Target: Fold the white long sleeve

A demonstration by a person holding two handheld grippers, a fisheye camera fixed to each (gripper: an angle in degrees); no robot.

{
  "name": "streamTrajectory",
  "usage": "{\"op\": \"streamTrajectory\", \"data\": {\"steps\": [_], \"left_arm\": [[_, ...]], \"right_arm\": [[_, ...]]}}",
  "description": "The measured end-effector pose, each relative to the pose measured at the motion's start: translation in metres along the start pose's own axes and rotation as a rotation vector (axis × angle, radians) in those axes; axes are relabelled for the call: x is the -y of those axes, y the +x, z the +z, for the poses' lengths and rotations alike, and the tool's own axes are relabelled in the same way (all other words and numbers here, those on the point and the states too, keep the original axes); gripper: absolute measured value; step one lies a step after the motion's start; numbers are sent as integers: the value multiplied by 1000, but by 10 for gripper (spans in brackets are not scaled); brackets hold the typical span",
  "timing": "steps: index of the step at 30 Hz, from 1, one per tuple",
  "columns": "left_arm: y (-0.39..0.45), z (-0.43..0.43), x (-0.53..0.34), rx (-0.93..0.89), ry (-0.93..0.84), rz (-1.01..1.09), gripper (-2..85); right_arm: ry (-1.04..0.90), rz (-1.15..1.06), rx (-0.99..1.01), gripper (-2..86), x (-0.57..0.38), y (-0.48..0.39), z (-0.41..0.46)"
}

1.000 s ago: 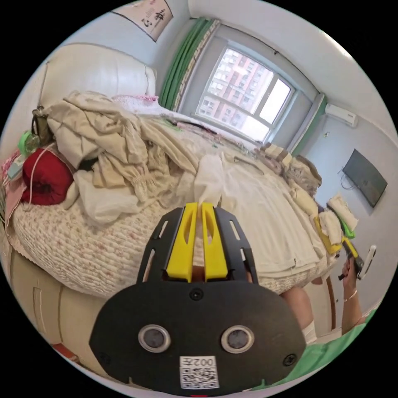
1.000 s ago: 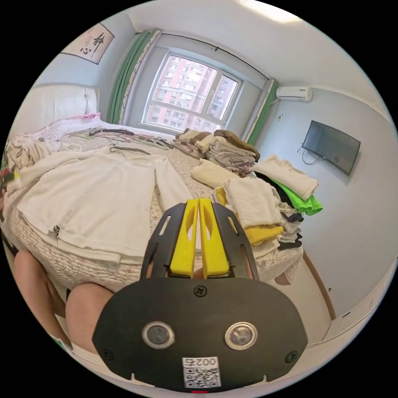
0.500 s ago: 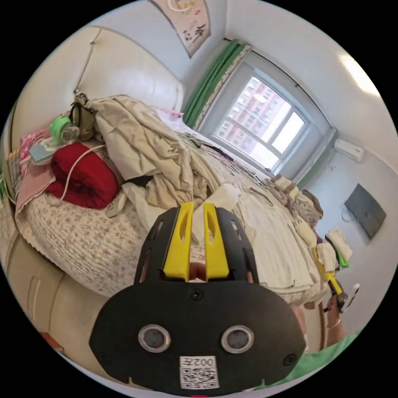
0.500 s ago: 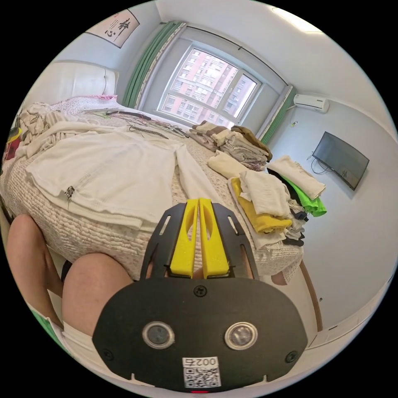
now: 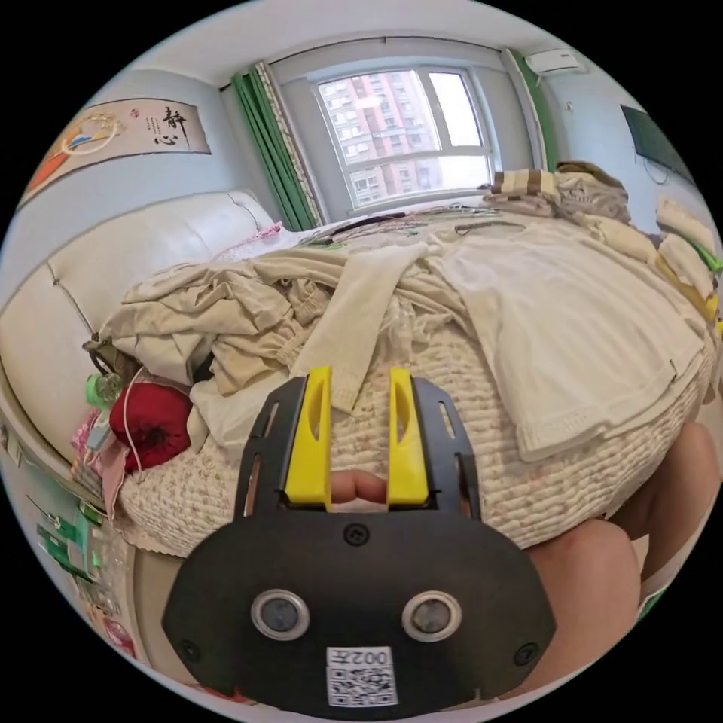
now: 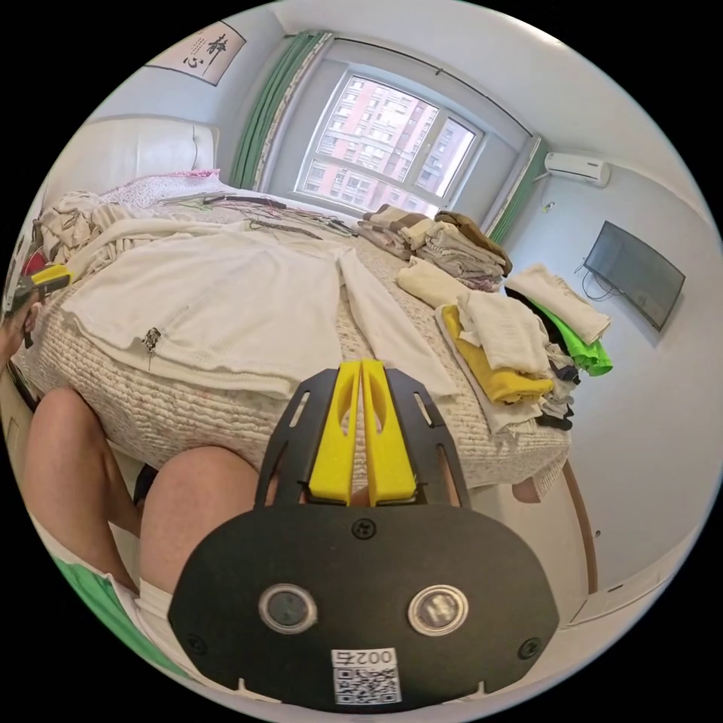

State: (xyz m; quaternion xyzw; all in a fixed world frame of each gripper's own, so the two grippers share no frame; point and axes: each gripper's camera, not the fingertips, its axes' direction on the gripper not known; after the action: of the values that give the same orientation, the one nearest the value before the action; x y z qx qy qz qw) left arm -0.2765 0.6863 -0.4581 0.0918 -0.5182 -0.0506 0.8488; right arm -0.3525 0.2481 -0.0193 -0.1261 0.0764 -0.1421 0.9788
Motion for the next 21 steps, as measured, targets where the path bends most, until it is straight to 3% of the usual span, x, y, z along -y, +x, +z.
{"op": "streamTrajectory", "data": {"steps": [4, 9, 15, 21], "left_arm": [[1, 17, -1, 63, -69, -21, 66], [-17, -6, 2, 34, -18, -95, -2], [-88, -62, 27, -240, 128, -293, -10], [-167, -88, 52, -772, 215, -610, -10]], "right_arm": [[-19, 17, 6, -10, -3, 7, -4], [-27, 37, 25, -9, -1, 15, -12], [-25, 31, 61, -9, 9, 14, -22], [-7, 26, 91, -9, 24, 13, -36]]}}
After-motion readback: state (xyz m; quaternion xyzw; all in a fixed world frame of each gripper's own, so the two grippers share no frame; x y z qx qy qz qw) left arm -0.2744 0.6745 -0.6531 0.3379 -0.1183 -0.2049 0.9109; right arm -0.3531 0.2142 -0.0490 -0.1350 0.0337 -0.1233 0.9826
